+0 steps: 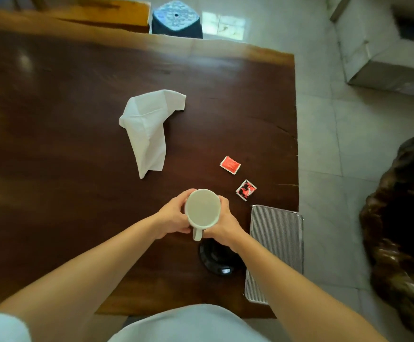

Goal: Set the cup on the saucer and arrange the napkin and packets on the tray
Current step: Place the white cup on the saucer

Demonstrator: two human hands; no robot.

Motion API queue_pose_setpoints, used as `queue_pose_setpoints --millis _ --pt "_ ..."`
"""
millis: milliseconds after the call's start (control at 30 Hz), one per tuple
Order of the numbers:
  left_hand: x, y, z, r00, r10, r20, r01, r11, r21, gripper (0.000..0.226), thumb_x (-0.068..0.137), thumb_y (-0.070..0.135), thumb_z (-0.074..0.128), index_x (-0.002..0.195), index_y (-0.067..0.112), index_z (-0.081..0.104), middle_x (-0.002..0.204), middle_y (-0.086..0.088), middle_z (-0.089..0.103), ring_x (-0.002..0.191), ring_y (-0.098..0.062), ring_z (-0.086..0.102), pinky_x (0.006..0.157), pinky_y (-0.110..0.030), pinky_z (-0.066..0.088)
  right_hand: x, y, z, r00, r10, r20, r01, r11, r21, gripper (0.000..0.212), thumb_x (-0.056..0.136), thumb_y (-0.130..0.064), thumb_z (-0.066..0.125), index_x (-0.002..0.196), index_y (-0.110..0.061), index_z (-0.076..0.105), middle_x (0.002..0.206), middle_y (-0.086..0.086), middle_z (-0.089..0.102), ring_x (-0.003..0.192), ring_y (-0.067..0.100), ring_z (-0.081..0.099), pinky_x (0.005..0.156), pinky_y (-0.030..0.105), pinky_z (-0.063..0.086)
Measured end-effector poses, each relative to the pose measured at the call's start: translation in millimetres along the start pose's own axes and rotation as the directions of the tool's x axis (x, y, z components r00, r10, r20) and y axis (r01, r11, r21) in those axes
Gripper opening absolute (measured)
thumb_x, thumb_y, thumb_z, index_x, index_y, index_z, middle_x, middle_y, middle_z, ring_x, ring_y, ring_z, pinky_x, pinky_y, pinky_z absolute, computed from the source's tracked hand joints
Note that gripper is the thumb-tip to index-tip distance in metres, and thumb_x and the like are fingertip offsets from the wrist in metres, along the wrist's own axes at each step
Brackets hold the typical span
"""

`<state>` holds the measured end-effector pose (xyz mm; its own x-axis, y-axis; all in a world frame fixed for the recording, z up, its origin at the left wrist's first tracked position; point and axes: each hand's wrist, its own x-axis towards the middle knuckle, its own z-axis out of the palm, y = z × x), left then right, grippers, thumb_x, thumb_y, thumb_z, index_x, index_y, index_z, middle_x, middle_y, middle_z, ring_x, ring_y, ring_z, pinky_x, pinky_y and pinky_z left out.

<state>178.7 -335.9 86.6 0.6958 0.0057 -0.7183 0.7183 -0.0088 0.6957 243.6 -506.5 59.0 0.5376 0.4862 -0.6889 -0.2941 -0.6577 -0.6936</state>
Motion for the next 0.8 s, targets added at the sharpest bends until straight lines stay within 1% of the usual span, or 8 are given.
queue_pose_setpoints --millis 67,133,267,467,533,600,700,800 --pt "-7.4 -1.4 16.4 0.998 0.052 0.018 -0.052 0.998 0.033 0.095 0.063 0.005 0.085 0.142 0.035 0.042 0.132 0.005 0.051 0.121 -0.024 0.057 0.087 -0.047 0.061 -13.6 10.0 -3.5 0.999 -0.012 -0.039 0.012 1.0 -0.003 0.107 0.06 -0.024 0.093 0.138 -0.032 0.019 0.11 -0.017 0.047 0.1 0.007 0.054 0.073 0.021 0.048" --pt "-11.6 -4.3 31.1 0.996 0.089 -0.005 -0.088 0.992 0.094 0.098 0.054 0.009 0.084 0.139 0.035 0.044 0.13 0.004 0.053 0.122 -0.022 0.055 0.09 -0.047 0.06 -23.4 21.6 -6.2 0.997 -0.025 -0.072 0.024 0.999 -0.023 0.106 0.06 -0.024 0.093 0.138 -0.03 0.021 0.111 -0.013 0.048 0.104 0.009 0.053 0.078 0.025 0.049" --pt "-12.7 -16.5 60.1 0.993 0.118 -0.031 -0.106 0.959 0.261 0.098 0.057 0.001 0.083 0.138 0.037 0.041 0.127 0.007 0.053 0.124 -0.021 0.052 0.099 -0.048 0.054 -42.1 45.5 -11.1 0.994 -0.023 -0.107 0.019 0.999 -0.04 0.106 0.059 -0.024 0.092 0.138 -0.03 0.021 0.118 -0.006 0.048 0.114 0.015 0.053 0.093 0.038 0.054" --pt "-17.8 -28.3 93.0 0.99 0.136 -0.049 -0.115 0.948 0.296 0.097 0.06 0.001 0.086 0.138 0.035 0.04 0.127 0.007 0.052 0.125 -0.02 0.05 0.1 -0.045 0.054 -64.9 68.3 -20.6 0.986 -0.085 -0.143 0.071 0.993 -0.099 0.105 0.059 -0.029 0.093 0.138 -0.029 0.024 0.12 -0.006 0.047 0.113 0.017 0.054 0.091 0.039 0.057" --pt "-20.7 -29.6 102.9 0.988 0.142 -0.062 -0.117 0.947 0.299 0.096 0.063 0.0 0.086 0.139 0.033 0.039 0.128 0.005 0.051 0.125 -0.02 0.049 0.097 -0.04 0.055 -70.4 73.4 -23.5 0.982 -0.107 -0.154 0.088 0.989 -0.121 0.103 0.059 -0.031 0.093 0.138 -0.029 0.026 0.121 -0.006 0.048 0.114 0.017 0.054 0.091 0.04 0.057" --pt "-23.5 -30.0 110.0 0.987 0.142 -0.072 -0.114 0.947 0.302 0.094 0.066 -0.001 0.086 0.14 0.033 0.037 0.128 0.004 0.05 0.123 -0.02 0.05 0.088 -0.034 0.058 -75.2 76.6 -26.4 0.981 -0.117 -0.157 0.096 0.986 -0.133 0.101 0.06 -0.03 0.093 0.137 -0.028 0.028 0.121 -0.006 0.048 0.113 0.016 0.053 0.091 0.036 0.055" --pt "-26.3 -32.4 116.5 0.991 0.109 -0.072 -0.084 0.954 0.289 0.095 0.068 0.004 0.086 0.141 0.037 0.035 0.127 0.003 0.05 0.119 -0.023 0.054 0.08 -0.038 0.063 -78.8 81.7 -29.4 0.98 -0.112 -0.162 0.088 0.985 -0.148 0.1 0.06 -0.032 0.093 0.136 -0.028 0.028 0.121 -0.006 0.05 0.112 0.015 0.054 0.089 0.033 0.054" --pt "-27.8 -37.7 122.6 0.997 0.059 -0.057 -0.039 0.95 0.31 0.094 0.071 0.008 0.087 0.142 0.038 0.032 0.126 0.005 0.048 0.119 -0.024 0.055 0.08 -0.038 0.063 -80.8 87.6 -30.7 0.99 -0.078 -0.117 0.056 0.982 -0.18 0.101 0.061 -0.027 0.093 0.137 -0.028 0.027 0.124 -0.004 0.047 0.116 0.017 0.052 0.091 0.033 0.054"
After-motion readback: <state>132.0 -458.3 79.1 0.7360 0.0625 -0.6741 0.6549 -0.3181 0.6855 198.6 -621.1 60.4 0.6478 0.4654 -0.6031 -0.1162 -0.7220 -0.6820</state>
